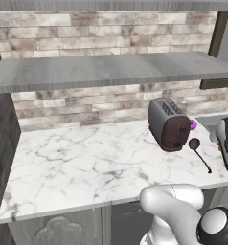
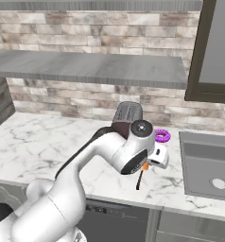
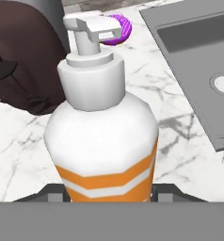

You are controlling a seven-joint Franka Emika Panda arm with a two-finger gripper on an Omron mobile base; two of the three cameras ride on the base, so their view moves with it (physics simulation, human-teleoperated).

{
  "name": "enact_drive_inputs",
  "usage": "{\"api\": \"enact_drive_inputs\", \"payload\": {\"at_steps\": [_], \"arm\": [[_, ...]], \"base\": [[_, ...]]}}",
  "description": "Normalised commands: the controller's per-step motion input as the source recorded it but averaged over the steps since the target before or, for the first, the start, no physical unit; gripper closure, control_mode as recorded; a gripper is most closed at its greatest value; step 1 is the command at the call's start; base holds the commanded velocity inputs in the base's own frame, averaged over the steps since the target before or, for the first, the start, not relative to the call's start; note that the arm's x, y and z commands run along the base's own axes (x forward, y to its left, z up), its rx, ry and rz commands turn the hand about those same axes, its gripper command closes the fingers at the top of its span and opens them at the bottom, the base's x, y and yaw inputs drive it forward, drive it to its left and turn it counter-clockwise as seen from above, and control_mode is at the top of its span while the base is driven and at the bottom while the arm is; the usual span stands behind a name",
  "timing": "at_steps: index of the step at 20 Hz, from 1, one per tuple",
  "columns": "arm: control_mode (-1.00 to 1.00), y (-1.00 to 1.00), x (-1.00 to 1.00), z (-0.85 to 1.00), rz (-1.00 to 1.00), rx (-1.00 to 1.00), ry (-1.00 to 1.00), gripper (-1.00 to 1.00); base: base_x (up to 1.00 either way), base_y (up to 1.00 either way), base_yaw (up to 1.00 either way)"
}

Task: Open the cabinet. Pick the soap dispenser and place it next to the sink. Then close the cabinet.

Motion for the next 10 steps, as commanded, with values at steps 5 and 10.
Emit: {"api": "enact_drive_inputs", "payload": {"at_steps": [5, 10], "arm": [[-1.0, -0.28, 0.36, -0.04, -0.06, -0.03, 0.15, 1.0], [-1.0, -0.27, 0.01, -0.1, -0.01, 0.0, 0.0, 1.0]], "base": [[0.0, 0.0, 0.0], [0.0, 0.0, 0.0]]}}
